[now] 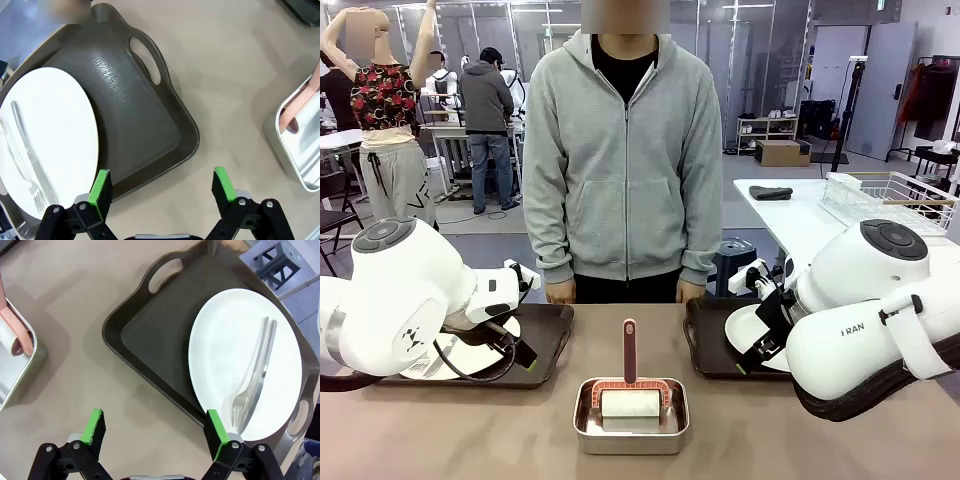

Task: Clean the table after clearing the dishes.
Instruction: When the left (or right) Handle tray is removed, use the left hand (or right hand) to clean the left (or right) side of the table with the Lint Roller.

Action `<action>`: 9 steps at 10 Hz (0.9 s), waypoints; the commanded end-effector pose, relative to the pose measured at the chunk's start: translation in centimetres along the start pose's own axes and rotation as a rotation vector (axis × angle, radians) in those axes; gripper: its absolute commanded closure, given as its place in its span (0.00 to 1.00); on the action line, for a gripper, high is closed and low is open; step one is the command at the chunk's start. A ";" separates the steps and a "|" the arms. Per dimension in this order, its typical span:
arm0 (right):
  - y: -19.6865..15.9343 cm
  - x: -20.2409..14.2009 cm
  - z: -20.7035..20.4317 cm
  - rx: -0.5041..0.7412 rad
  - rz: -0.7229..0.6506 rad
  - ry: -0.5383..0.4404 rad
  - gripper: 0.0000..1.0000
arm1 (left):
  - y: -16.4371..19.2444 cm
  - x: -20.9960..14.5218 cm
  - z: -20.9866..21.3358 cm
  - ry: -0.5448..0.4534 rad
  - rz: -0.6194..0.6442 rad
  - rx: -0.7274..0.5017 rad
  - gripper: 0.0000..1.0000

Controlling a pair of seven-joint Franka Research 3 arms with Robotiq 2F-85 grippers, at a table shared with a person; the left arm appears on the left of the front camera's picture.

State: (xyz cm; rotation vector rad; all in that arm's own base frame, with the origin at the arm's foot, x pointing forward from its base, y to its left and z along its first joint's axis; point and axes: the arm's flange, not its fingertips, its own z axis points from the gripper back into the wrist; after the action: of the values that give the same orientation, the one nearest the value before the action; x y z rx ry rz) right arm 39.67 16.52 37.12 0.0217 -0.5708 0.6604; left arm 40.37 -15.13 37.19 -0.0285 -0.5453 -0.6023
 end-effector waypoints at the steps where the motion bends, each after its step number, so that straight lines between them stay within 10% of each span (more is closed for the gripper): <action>1: 0.0 0.0 0.0 0.000 0.000 0.000 0.00 | 0.0 0.0 0.0 0.000 0.000 0.000 0.00; 9: 0.0 0.0 0.0 0.000 0.000 0.000 0.00 | 0.0 0.0 0.0 0.000 0.000 0.000 0.00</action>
State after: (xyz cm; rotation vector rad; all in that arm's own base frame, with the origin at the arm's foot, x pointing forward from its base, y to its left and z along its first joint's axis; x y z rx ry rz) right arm 39.69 16.48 37.13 0.0209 -0.5709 0.6607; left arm 40.34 -15.19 37.19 -0.0285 -0.5453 -0.6039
